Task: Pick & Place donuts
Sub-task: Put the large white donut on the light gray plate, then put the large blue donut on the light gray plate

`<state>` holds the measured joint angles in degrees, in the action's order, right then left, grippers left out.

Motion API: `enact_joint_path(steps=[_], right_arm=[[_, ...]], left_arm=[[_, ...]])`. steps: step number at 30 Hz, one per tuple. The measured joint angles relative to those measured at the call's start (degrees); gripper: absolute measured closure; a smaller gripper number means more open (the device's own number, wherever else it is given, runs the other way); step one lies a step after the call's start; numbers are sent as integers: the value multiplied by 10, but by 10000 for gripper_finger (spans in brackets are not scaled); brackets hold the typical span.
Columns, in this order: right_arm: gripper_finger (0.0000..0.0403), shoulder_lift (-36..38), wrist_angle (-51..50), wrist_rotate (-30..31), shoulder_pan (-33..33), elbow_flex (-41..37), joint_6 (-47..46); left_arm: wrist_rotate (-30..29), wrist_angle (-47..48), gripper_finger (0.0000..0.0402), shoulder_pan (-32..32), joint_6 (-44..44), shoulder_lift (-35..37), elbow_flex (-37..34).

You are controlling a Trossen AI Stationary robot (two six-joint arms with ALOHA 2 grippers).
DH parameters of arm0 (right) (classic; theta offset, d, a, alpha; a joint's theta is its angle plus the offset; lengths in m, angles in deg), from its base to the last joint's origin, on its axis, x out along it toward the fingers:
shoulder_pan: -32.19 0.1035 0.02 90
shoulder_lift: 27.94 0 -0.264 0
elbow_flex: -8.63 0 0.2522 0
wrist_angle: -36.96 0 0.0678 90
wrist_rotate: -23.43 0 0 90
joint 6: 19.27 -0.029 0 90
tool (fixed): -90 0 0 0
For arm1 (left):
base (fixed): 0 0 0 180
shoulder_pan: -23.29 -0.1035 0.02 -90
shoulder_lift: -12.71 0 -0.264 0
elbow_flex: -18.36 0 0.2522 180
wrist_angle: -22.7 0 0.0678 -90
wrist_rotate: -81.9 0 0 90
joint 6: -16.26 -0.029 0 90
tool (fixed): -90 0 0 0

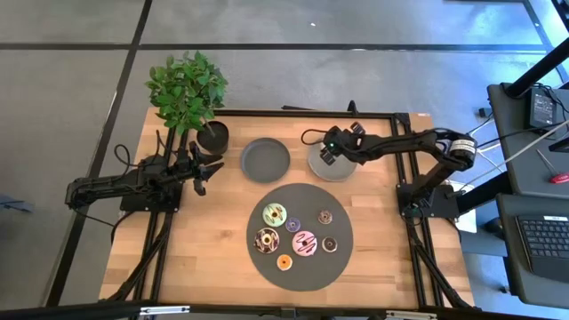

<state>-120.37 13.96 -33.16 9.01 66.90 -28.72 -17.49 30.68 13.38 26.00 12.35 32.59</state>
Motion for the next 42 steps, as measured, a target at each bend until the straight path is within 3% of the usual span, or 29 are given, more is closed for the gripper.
enact_joint_path(steps=[7,10,12,16,21,26,32,42], right_arm=[[247,55,-48,-1,3,0,-14],[247,82,-73,-22,14,0,-36],[247,99,-70,-86,35,0,-17],[247,109,-23,-220,99,0,28],[247,109,11,-192,167,0,37],[247,109,13,-127,190,0,57],[247,109,12,-125,189,0,53],[247,109,8,-125,189,0,51]], left_arm=[[0,0,285,0,3,0,0],[0,0,285,0,46,0,0],[1,0,286,0,103,-3,0],[32,-7,286,0,117,-24,0],[74,-82,286,6,124,-88,0],[49,-107,286,33,120,-208,33],[33,-109,286,77,64,-403,131],[107,-108,286,150,-29,-694,283]])
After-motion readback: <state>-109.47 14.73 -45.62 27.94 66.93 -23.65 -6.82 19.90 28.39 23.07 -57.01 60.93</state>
